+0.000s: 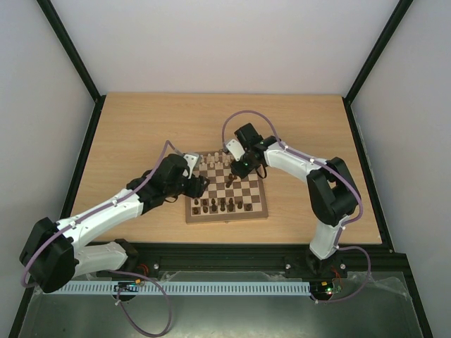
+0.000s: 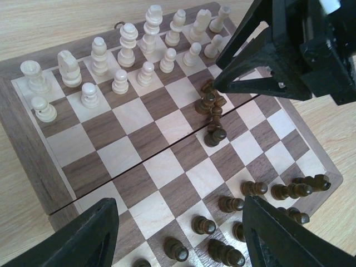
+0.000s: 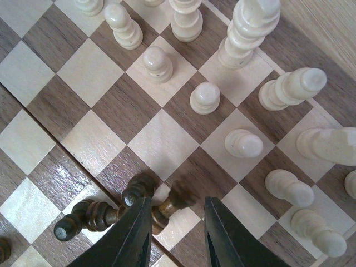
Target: Set up the chess pieces on the board
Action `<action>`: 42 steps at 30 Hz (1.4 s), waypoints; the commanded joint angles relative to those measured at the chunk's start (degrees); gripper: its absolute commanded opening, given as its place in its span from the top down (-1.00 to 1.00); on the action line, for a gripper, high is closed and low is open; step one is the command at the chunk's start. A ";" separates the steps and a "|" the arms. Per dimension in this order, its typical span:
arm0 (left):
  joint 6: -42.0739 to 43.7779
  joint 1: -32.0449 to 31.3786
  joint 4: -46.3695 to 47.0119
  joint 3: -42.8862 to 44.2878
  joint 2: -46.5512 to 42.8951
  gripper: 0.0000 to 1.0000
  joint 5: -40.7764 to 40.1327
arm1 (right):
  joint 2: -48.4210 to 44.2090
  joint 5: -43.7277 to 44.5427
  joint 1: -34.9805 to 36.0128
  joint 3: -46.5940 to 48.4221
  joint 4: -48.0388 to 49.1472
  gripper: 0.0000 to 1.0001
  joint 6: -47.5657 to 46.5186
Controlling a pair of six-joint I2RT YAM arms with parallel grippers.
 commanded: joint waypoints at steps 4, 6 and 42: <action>-0.67 -0.29 0.44 -1.44 -1.24 -0.28 -0.10 | -2.01 -0.06 -0.10 -0.98 -2.33 0.44 -0.17; -0.66 -0.29 0.41 -1.58 -1.27 -0.28 -0.14 | -2.37 -0.03 -0.10 -1.26 -2.31 0.44 -0.28; -1.80 -0.77 3.12 -3.61 -0.25 -0.29 0.65 | 4.16 0.14 0.82 -3.38 -1.08 0.48 0.34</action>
